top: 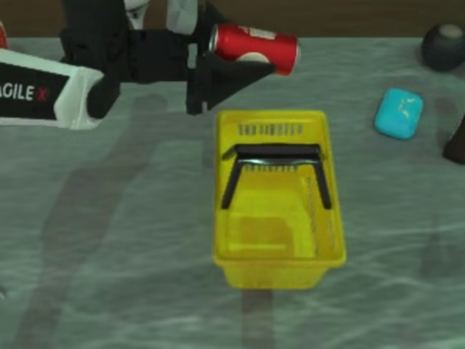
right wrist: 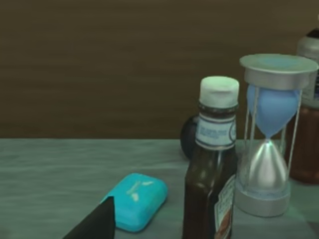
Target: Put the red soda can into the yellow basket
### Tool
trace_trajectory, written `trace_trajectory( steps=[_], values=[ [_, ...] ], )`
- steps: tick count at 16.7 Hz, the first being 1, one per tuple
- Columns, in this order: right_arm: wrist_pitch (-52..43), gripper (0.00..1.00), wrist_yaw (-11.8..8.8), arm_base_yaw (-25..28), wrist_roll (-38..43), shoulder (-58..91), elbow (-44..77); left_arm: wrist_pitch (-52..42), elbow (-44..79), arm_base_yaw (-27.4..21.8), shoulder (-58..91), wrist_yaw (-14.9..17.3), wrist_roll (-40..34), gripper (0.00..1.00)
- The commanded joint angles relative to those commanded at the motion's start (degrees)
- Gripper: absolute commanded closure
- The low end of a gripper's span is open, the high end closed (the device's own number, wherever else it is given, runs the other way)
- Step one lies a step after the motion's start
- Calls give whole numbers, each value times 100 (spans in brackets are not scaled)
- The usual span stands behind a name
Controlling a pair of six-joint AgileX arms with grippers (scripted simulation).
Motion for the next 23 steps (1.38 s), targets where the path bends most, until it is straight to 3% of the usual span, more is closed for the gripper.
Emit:
trace_trajectory(
  steps=[4, 11, 16, 23],
  values=[
    [0, 0, 0, 0, 0, 0, 0, 218, -23, 44, 251, 5, 7, 100],
    [0, 0, 0, 0, 0, 0, 0, 1786, -300, 140, 1446, 13, -27, 100],
    [0, 0, 0, 0, 0, 0, 0, 1851, -319, 147, 1508, 10, -30, 100],
    [0, 0, 0, 0, 0, 0, 0, 1851, -319, 147, 1508, 10, -30, 47]
  ],
)
